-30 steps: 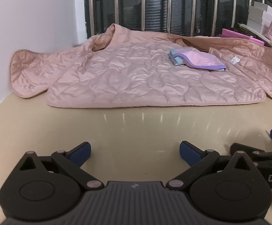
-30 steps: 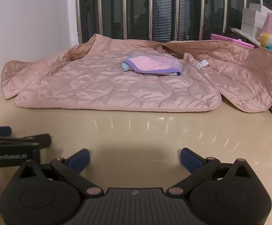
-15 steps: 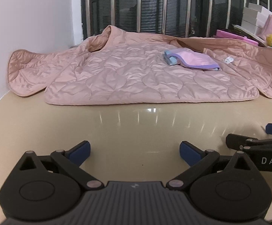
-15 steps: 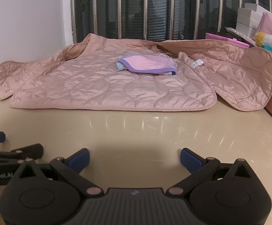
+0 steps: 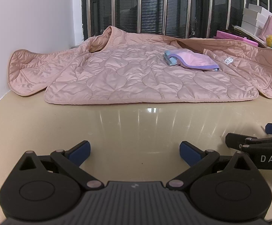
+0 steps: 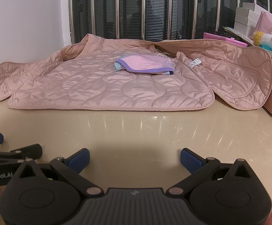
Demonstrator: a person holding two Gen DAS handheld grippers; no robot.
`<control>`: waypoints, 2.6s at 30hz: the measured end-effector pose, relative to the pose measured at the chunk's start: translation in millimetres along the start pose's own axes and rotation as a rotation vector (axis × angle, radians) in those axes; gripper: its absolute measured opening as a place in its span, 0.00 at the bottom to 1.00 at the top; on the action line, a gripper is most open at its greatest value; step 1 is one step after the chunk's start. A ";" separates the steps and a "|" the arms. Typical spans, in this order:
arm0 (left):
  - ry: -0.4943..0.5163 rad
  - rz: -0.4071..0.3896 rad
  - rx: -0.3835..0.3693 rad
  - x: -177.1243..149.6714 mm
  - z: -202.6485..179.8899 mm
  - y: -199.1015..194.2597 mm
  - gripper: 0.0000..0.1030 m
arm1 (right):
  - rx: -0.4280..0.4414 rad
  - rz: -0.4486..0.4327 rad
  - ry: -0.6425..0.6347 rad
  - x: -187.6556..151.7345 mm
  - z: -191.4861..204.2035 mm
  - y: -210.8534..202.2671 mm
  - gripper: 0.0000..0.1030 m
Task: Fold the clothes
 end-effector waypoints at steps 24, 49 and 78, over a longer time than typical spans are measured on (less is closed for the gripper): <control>-0.008 -0.011 0.005 -2.6 -1.3 -3.4 0.99 | -0.001 0.001 0.001 0.1 -0.1 -0.1 1.00; -0.010 -0.012 0.007 -3.2 -1.1 -3.9 0.99 | -0.002 0.002 0.003 0.3 0.1 0.0 1.00; -0.011 -0.012 0.007 -3.0 -1.1 -3.5 0.99 | -0.003 0.002 0.004 0.4 0.6 -0.3 1.00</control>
Point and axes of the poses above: each gripper's, at about its wrist camera, not at the fingertips, and y roughly the way its jaws point, z to its left, x to its top, the point moved 1 cm from there along y, roughly the way its jaws point, and after that the axes turned 14 degrees about -y, right-handed, at the moved point
